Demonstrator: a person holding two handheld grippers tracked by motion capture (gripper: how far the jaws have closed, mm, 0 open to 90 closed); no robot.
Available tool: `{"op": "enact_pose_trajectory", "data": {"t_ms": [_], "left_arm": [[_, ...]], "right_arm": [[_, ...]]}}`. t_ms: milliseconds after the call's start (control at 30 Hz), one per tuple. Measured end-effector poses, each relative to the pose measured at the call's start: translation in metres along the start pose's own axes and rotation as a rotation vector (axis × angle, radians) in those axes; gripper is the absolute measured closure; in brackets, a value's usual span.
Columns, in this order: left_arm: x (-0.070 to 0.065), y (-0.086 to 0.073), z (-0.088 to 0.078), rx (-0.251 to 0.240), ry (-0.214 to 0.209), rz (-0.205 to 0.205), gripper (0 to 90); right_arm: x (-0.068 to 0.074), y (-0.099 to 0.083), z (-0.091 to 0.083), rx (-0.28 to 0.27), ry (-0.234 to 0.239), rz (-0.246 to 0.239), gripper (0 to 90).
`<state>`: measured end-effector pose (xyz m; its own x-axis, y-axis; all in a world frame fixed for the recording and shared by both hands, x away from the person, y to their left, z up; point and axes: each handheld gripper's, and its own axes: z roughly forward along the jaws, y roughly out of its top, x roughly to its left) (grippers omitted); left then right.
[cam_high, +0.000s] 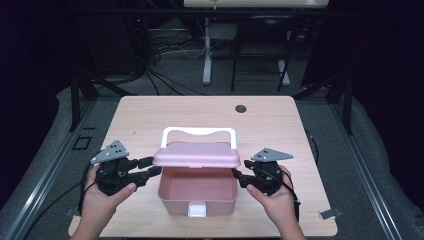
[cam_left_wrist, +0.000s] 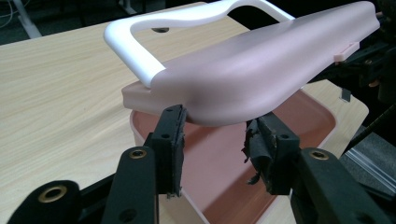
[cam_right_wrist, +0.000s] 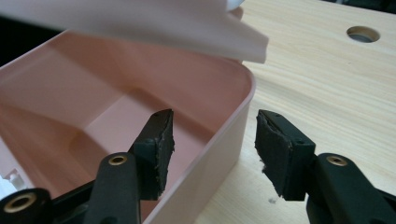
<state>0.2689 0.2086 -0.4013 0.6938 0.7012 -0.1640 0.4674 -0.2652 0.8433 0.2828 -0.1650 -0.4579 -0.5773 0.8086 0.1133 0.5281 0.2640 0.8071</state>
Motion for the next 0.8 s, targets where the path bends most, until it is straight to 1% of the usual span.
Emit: {"op": "enact_pose_trajectory", "data": {"t_ms": [67, 100, 133, 167, 200, 267, 300, 367, 400, 533, 567, 667, 733, 800], "left_arm": [[0.0, 0.001, 0.0, -0.003, 0.0, 0.002, 55.9], [0.0, 0.001, 0.0, -0.005, 0.003, 0.007, 55.7], [0.0, 0.002, 0.0, -0.009, 0.006, 0.008, 55.7], [0.0, 0.003, 0.0, -0.014, 0.009, 0.012, 55.8], [-0.001, 0.004, 0.001, -0.021, 0.021, 0.021, 56.2], [-0.001, 0.005, 0.001, -0.019, 0.024, 0.029, 56.4], [-0.001, 0.006, 0.001, -0.021, 0.026, 0.027, 56.4], [-0.001, 0.008, 0.001, -0.023, 0.033, 0.031, 56.4], [0.0, 0.009, 0.002, -0.025, 0.037, 0.033, 56.7], [0.0, 0.012, 0.002, -0.028, 0.048, 0.032, 59.2], [0.001, 0.014, 0.002, -0.03, 0.053, 0.036, 59.6], [0.001, 0.015, 0.003, -0.035, 0.06, 0.038, 60.4], [0.002, 0.017, 0.003, -0.037, 0.063, 0.047, 60.5], [0.003, 0.02, 0.004, -0.043, 0.069, 0.046, 61.3]], "right_arm": [[0.001, 0.0, 0.001, -0.002, 0.003, 0.002, 45.4], [0.002, 0.0, 0.003, 0.011, 0.008, 0.006, 44.6], [0.002, 0.0, 0.003, 0.011, 0.008, 0.006, 44.6], [0.002, -0.001, 0.004, 0.012, 0.016, 0.012, 44.2], [0.003, -0.001, 0.005, 0.007, 0.03, 0.037, 46.0], [0.003, -0.002, 0.005, 0.007, 0.036, 0.036, 47.2], [0.004, -0.003, 0.005, 0.0, 0.039, 0.028, 47.4], [0.006, -0.004, 0.006, 0.01, 0.046, 0.013, 49.4], [0.008, -0.005, 0.007, 0.016, 0.039, 0.003, 50.3], [0.01, -0.006, 0.01, 0.03, 0.027, -0.001, 52.7], [0.01, -0.006, 0.011, 0.042, 0.014, -0.004, 54.2], [0.01, -0.007, 0.012, 0.042, 0.009, 0.0, 54.8], [0.01, -0.009, 0.014, 0.056, 0.009, 0.004, 54.8], [0.011, -0.01, 0.017, 0.064, -0.002, -0.001, 55.8]]}}
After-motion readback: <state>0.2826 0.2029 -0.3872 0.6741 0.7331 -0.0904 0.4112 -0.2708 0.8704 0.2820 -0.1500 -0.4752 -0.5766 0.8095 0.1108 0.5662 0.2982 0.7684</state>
